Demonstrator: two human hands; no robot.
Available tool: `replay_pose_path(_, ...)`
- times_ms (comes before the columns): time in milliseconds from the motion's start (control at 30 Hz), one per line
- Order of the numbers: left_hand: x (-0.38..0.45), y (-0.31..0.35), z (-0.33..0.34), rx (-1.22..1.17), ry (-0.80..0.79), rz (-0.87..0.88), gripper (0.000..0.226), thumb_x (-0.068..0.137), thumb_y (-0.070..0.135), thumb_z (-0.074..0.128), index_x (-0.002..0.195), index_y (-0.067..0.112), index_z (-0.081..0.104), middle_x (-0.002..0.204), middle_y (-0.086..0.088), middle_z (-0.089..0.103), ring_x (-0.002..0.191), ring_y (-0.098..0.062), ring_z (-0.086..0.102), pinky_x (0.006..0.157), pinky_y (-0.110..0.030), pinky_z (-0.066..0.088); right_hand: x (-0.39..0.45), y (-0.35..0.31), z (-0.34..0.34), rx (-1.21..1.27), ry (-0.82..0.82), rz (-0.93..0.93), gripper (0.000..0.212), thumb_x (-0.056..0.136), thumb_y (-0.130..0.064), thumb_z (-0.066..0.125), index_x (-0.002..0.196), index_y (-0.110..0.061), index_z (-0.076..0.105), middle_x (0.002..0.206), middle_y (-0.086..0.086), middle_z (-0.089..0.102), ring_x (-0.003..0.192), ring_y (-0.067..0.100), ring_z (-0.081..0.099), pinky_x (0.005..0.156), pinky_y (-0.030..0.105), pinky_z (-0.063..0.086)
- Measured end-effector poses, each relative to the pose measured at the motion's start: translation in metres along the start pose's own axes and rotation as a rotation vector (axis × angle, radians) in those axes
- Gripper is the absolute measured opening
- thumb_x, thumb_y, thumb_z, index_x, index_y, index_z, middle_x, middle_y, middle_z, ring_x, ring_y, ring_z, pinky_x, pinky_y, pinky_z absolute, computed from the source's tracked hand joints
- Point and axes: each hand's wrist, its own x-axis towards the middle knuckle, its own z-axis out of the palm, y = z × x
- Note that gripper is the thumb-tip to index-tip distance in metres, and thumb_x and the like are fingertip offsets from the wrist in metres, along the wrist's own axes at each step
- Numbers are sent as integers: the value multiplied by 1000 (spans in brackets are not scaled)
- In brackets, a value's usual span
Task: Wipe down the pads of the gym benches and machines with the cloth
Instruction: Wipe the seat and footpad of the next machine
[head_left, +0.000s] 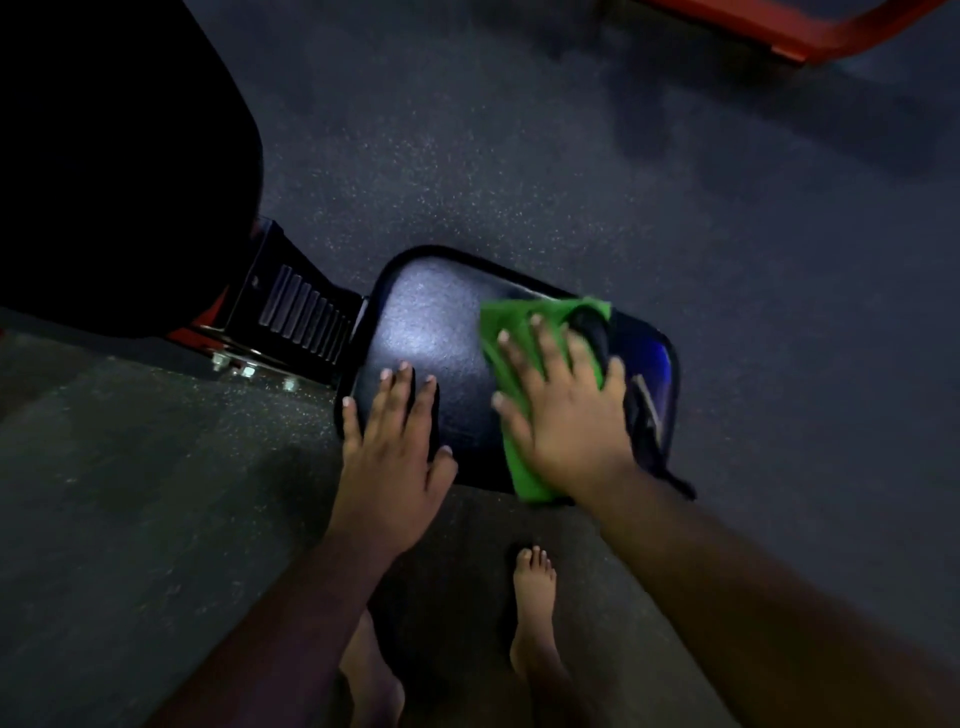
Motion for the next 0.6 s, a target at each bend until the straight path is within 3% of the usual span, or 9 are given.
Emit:
replay_pose_path(100, 4, 13, -1, 55, -30, 57, 75, 91, 46, 34, 159, 14, 26, 169, -12, 15, 157, -28, 8, 122, -64, 7, -69, 24, 13, -59, -17, -115, 65, 99, -63, 31, 159, -44, 19, 170, -4, 17, 152, 25, 26, 113, 66, 22)
replay_pose_path(167, 7, 21, -1, 78, -37, 89, 76, 90, 45, 36, 158, 14, 26, 168, -13, 17, 156, -28, 10, 121, -65, 11, -81, 54, 10, -63, -41, -47, 65, 97, -68, 29, 158, -48, 18, 169, -4, 18, 152, 25, 27, 114, 71, 16)
replay_pose_path(267, 15, 29, 4, 106, -53, 128, 76, 90, 45, 35, 159, 14, 25, 169, -13, 15, 157, -27, 10, 121, -65, 11, -40, 83, 4, 63, 2, 158, 66, 96, -71, 29, 157, -52, 12, 170, -6, 9, 156, 25, 9, 111, 77, 7)
replay_pose_path(300, 17, 31, 6, 116, -53, 132, 76, 90, 46, 34, 159, 14, 24, 169, -13, 14, 157, -27, 9, 121, -65, 11, -15, 88, 0, 160, 18, 242, 66, 96, -72, 31, 157, -53, 13, 170, -6, 10, 157, 25, 8, 112, 77, 9)
replay_pose_path(367, 19, 33, 10, 125, -55, 137, 76, 91, 46, 33, 159, 15, 24, 169, -13, 13, 157, -28, 8, 122, -65, 8, 29, 97, -7, 356, 46, 374, 69, 93, -75, 33, 156, -48, 24, 166, -2, 25, 152, 28, 21, 113, 72, 23)
replay_pose_path(433, 18, 35, 11, 114, -62, 140, 75, 91, 46, 32, 159, 15, 23, 169, -13, 13, 157, -28, 7, 122, -64, 6, 32, 100, -4, 441, 99, 416, 71, 92, -74, 32, 155, -42, 32, 160, 3, 34, 145, 32, 32, 112, 60, 36)
replay_pose_path(533, 15, 35, 9, 117, -73, 120, 76, 91, 46, 32, 159, 14, 24, 169, -13, 13, 157, -28, 7, 122, -65, 8, -39, 73, 18, 480, 206, 410, 66, 97, -62, 36, 158, -40, 28, 167, 10, 19, 152, 33, 20, 122, 51, 24)
replay_pose_path(600, 13, 34, 6, 121, -88, 113, 76, 91, 46, 32, 159, 14, 25, 169, -13, 12, 157, -28, 8, 121, -66, 9, -85, 55, 29, 512, 193, 408, 66, 99, -57, 38, 160, -39, 23, 170, 8, 6, 155, 31, 11, 125, 48, 15)
